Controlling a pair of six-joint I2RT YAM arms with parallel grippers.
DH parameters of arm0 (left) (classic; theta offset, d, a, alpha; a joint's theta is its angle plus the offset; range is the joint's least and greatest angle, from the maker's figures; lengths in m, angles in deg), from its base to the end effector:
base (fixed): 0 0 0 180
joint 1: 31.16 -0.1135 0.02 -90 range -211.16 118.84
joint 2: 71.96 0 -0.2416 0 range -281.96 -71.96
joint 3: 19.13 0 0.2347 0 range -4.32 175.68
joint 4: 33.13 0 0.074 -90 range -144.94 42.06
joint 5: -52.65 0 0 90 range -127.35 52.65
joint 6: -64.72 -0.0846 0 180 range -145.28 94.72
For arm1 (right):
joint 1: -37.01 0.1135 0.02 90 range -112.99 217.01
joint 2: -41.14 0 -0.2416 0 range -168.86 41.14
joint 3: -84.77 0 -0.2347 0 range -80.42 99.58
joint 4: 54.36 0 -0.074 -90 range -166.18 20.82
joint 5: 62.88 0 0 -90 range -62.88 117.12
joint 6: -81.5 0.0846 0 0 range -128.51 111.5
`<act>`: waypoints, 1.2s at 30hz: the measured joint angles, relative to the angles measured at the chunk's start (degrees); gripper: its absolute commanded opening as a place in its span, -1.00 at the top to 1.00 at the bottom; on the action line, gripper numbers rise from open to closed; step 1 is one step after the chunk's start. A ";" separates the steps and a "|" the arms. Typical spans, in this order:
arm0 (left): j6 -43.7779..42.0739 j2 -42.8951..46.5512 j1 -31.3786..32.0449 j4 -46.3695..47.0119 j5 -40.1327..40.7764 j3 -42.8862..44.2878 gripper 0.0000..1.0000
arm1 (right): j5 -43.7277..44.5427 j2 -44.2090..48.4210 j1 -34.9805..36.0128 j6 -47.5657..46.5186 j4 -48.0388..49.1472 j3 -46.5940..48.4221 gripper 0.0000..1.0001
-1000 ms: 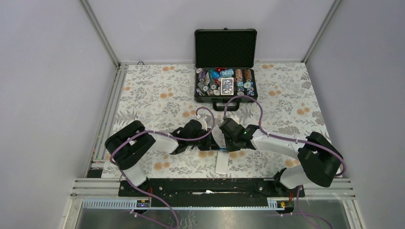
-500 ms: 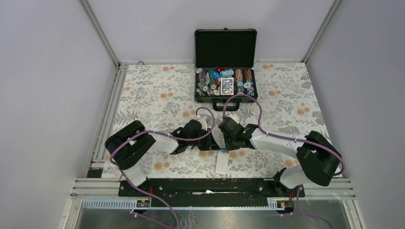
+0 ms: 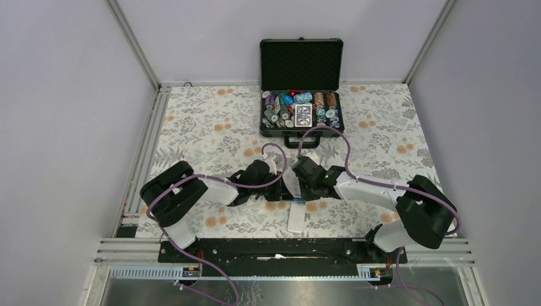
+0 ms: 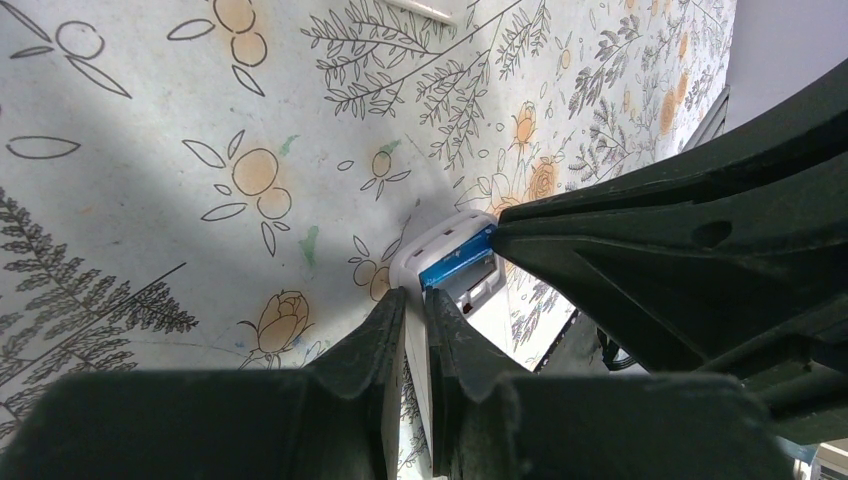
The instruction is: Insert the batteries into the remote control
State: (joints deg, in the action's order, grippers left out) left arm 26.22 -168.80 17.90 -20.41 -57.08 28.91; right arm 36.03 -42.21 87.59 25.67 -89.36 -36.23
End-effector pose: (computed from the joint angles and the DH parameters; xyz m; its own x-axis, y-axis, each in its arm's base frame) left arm 0.1930 -0.2661 0.0863 -0.9366 -0.0445 -0.3475 0.2519 0.6038 -0.7563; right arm 0.1918 0.2128 0.1211 -0.8525 -0.1633 -0.4966 -0.2831 0.9428 0.1761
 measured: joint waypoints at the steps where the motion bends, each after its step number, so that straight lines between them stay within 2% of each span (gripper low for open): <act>1: 0.00 0.00 0.00 0.00 0.00 -0.02 0.75 | -0.02 0.00 -0.02 0.00 0.07 -0.02 0.77; 21: 0.63 0.02 -0.02 0.42 0.00 -0.37 0.75 | -2.23 -3.41 0.50 0.50 3.54 1.11 0.84; 31: 0.63 0.04 0.00 0.55 -0.04 -0.37 0.66 | 0.15 -2.08 0.81 0.66 2.80 0.81 0.65; 36: 0.57 0.15 0.04 0.39 0.00 -0.37 0.56 | 3.02 2.86 0.79 0.42 1.16 -1.07 0.53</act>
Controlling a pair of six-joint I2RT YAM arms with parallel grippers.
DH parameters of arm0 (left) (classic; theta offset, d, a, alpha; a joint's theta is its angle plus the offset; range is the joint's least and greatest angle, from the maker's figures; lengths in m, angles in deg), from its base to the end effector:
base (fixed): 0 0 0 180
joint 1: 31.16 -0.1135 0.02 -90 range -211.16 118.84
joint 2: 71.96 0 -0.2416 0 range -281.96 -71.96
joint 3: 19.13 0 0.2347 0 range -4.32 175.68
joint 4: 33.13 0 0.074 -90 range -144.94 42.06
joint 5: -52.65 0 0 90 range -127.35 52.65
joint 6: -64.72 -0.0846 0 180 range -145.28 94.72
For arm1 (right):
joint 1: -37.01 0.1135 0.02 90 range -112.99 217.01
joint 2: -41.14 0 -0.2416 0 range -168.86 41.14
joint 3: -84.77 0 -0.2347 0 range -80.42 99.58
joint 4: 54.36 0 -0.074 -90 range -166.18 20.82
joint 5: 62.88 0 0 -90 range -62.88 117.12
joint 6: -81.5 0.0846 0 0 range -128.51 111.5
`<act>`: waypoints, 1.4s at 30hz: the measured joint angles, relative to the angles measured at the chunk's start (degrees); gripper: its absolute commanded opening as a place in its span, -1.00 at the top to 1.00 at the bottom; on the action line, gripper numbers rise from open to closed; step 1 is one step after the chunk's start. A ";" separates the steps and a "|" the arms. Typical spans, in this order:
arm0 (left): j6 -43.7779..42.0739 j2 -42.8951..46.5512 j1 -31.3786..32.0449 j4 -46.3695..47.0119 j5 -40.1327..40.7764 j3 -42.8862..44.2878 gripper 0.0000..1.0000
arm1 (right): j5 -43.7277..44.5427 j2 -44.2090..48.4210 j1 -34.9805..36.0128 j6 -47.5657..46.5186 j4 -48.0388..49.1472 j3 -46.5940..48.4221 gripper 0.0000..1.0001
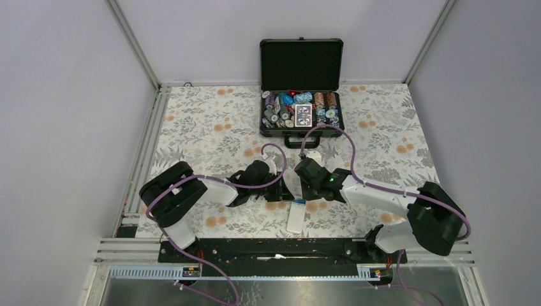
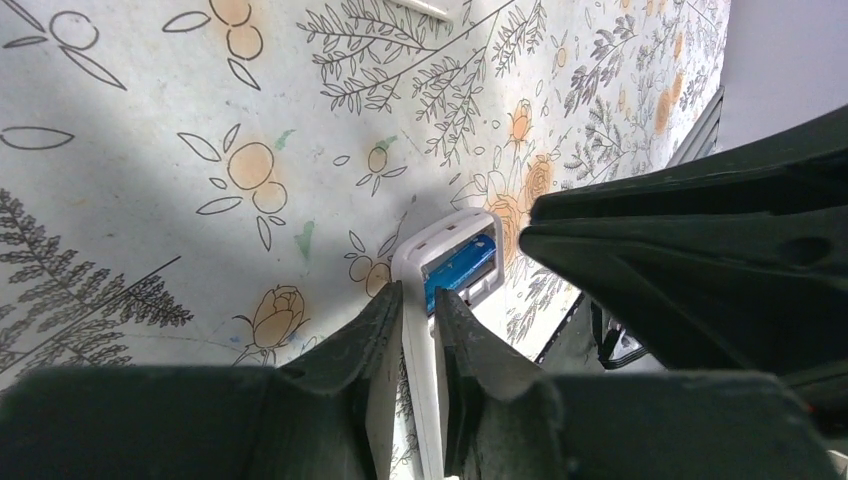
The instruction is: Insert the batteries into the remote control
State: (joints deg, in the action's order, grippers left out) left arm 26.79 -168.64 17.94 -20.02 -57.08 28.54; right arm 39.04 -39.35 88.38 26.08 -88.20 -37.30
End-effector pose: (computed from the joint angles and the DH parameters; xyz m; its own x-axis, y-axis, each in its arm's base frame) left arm 0.1922 -0.2655 0.0862 -0.9384 -0.0506 -0.3418 0.2446 0.6014 -0.7606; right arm 0.1907 0.2106 0.1312 -0.8214 -0.1384 -0.5533 -0.2754 0.9457 0.1724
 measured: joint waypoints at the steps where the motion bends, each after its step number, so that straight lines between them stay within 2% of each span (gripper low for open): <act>1: 0.00 0.13 0.00 -0.09 0.00 0.00 0.53 | 0.33 1.36 0.00 -0.04 -0.07 -0.46 0.53; 7: -0.79 2.40 0.00 -1.79 0.48 -0.02 0.45 | 0.50 8.09 0.00 -0.04 -0.02 -3.65 0.54; 15: -2.21 5.53 0.13 -5.57 1.49 0.00 0.39 | -2.36 11.47 0.00 -0.02 -0.74 -7.69 0.53; 27: -2.80 11.82 2.32 -12.28 3.61 -0.90 0.36 | -13.09 12.87 0.98 0.31 -0.35 -14.86 0.94; 35: -2.54 21.81 2.32 -16.15 7.56 -6.82 0.33 | -18.16 12.72 7.74 3.80 7.80 -17.66 0.98; 42: -2.27 31.39 2.32 -21.18 11.37 -10.40 0.32 | -19.41 9.11 10.56 6.62 15.32 -17.79 0.91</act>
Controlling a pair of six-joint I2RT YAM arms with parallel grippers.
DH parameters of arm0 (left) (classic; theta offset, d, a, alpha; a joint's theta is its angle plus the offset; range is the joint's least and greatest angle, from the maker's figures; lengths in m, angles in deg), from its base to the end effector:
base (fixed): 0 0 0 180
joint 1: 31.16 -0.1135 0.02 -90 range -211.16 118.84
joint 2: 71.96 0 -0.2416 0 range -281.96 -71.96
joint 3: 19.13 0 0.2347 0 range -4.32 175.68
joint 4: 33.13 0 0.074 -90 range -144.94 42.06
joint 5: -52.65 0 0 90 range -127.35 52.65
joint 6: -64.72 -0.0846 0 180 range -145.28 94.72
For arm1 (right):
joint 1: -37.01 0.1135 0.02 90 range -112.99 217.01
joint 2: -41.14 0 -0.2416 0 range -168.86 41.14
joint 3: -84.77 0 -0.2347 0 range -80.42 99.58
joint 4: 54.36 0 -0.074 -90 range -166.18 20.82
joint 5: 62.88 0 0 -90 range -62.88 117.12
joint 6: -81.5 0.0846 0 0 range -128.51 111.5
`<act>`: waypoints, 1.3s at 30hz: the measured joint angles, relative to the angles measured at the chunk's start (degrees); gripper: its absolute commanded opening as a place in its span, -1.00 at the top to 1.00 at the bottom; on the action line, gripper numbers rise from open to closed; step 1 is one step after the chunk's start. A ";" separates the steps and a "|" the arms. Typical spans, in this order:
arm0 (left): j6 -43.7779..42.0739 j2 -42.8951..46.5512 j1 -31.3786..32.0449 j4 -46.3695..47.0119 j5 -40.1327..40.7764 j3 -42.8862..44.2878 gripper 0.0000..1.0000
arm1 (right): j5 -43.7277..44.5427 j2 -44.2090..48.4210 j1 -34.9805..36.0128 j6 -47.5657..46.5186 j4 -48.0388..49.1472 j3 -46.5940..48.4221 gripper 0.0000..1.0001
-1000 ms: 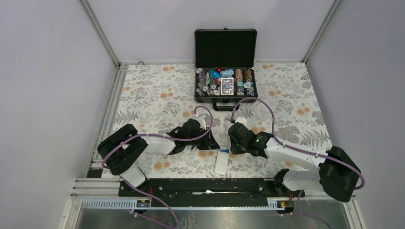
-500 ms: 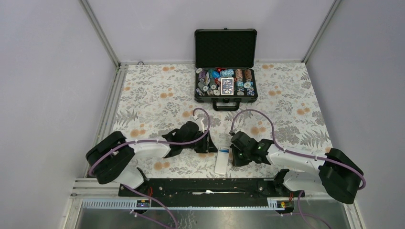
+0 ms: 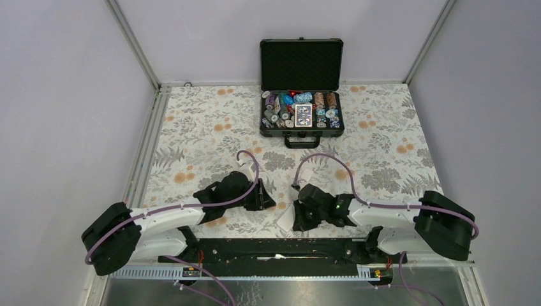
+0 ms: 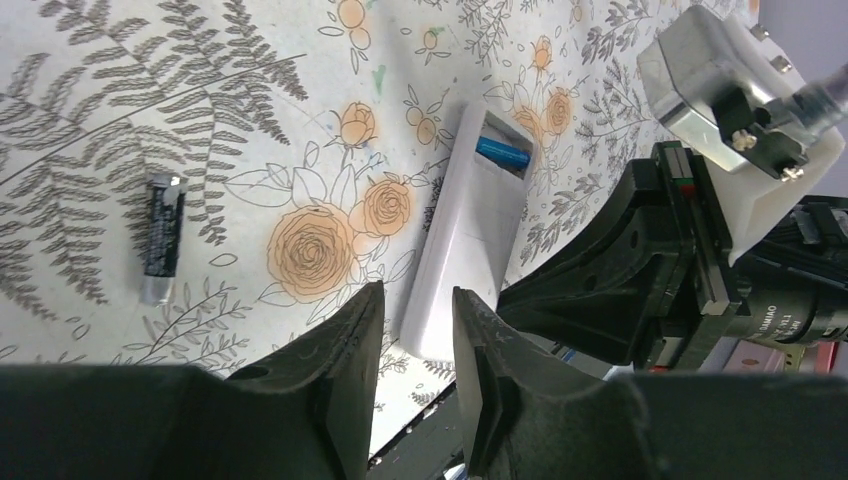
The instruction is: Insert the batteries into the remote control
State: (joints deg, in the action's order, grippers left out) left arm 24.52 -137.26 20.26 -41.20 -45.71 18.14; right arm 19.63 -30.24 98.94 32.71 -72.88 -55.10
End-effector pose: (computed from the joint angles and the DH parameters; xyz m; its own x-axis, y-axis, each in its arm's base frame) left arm 0.1486 -0.2059 0.1298 -0.8839 -0.1038 -0.4561 0.2659 0.6908 -0.6724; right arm 0.1058 0.2218 0.1002 -0.8727 -0.2484 -0.4203 -0.4513 0.7389 0.5004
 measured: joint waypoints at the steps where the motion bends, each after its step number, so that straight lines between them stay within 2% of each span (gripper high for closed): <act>1: 0.04 1.14 0.00 -0.66 0.55 -0.33 0.32 | 0.04 -1.18 0.07 0.07 0.55 0.72 0.88; 5: 0.22 3.45 0.00 -2.49 1.68 -0.72 0.32 | 1.16 -8.20 0.28 -0.81 2.64 6.05 0.81; 7: 0.24 4.15 0.00 -3.41 2.14 -0.74 0.32 | 2.19 -11.80 0.31 -1.92 2.93 9.55 0.71; 13: 0.22 5.70 0.04 -5.66 3.76 -0.76 0.28 | 4.63 -14.62 0.33 -5.88 1.66 16.87 0.13; 19: 0.00 6.08 0.04 -6.88 5.35 -0.76 0.10 | 9.51 -8.52 0.33 -11.74 -3.39 17.40 -0.52; 22: -0.44 6.08 0.04 -6.88 5.90 -0.76 0.00 | 12.63 -5.31 0.33 -15.61 -4.59 17.14 -0.73; 26: -1.16 6.08 0.04 -7.13 6.43 -0.76 -0.22 | 13.40 -5.53 0.33 -21.27 -5.18 17.20 -0.84; 33: -1.88 10.56 0.02 -8.09 7.19 -1.60 -0.58 | 10.86 -14.45 0.33 -30.12 -6.40 19.10 -0.96; 39: -1.79 15.32 -0.20 -12.98 9.33 -2.78 -0.77 | 6.78 -17.38 0.28 -35.45 -4.15 19.26 -0.99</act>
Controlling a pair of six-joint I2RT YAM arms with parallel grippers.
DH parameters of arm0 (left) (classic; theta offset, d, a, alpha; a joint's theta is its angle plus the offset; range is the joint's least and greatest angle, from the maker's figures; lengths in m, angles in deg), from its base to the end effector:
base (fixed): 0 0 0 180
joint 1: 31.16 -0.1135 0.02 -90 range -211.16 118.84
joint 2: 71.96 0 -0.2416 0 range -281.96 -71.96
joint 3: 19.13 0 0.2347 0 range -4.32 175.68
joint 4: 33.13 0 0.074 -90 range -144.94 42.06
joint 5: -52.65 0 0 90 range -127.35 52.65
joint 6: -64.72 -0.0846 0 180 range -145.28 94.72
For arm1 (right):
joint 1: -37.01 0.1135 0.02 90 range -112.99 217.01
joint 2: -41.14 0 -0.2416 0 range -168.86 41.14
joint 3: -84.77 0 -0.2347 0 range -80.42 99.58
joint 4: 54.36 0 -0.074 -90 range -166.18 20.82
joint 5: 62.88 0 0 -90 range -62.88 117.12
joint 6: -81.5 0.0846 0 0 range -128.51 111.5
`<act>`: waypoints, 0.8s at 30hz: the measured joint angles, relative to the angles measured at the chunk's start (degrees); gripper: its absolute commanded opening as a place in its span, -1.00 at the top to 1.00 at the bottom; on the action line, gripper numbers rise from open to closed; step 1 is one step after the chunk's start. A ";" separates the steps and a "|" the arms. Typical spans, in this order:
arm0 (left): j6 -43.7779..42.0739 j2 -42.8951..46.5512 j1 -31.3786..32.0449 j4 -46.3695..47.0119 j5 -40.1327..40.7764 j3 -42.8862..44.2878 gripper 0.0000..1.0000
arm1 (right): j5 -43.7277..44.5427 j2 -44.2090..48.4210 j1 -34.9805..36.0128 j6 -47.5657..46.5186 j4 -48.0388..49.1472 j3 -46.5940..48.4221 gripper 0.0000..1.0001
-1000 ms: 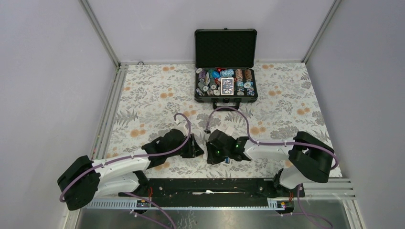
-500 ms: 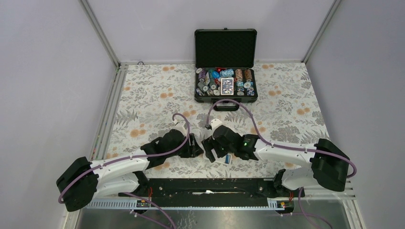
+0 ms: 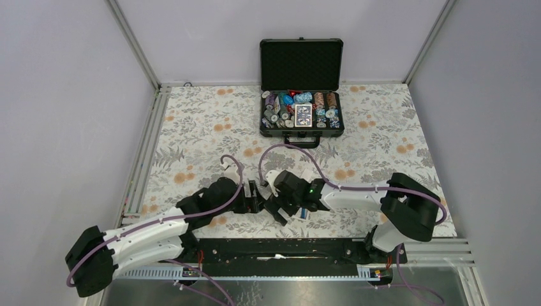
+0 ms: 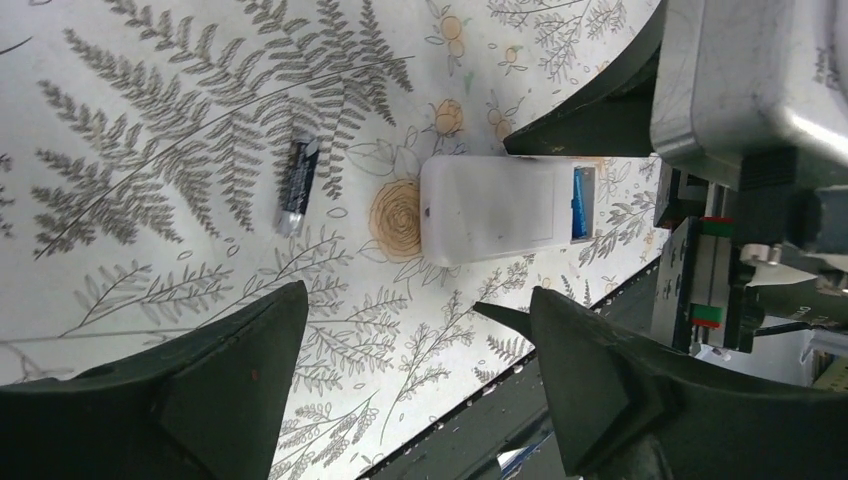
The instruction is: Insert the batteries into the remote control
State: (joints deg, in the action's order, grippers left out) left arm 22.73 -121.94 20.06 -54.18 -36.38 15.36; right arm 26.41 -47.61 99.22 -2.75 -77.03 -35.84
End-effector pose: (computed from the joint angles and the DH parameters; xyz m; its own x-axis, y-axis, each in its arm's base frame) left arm 0.1378 -0.1692 0.1414 -0.8225 -0.1628 -0.5450 0.2386 0.7710 -0.5904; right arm 0.1468 0.2808 0.1149 -0.4547 -0.6479 -0.6112 -0.8469 0.5270 0.0714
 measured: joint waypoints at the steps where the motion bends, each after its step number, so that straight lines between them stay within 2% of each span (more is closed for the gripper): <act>1: 0.00 0.92 0.00 -0.74 0.31 -0.24 -0.79 | -0.68 -0.28 0.00 -0.46 0.55 0.00 -0.97; 6: 1.11 5.66 -0.35 -2.97 2.27 -2.08 -0.85 | -2.43 -2.43 0.00 -2.49 4.02 0.85 -0.71; 15: 3.52 10.29 -0.68 -4.17 4.26 -3.04 -0.90 | 0.81 -3.17 0.00 -2.23 6.27 0.98 0.14; 19: 4.28 11.02 -0.79 -4.66 4.87 -3.56 -0.91 | 2.29 -1.27 0.02 -1.84 8.04 -1.20 0.70; 24: 5.01 12.20 -1.01 -4.63 5.57 -4.17 -0.92 | 4.55 2.93 0.04 -0.70 8.85 -4.66 0.97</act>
State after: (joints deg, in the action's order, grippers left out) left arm 27.73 -109.74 19.06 -58.82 -30.81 11.19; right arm 30.96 -44.68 99.27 -3.45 -68.18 -40.50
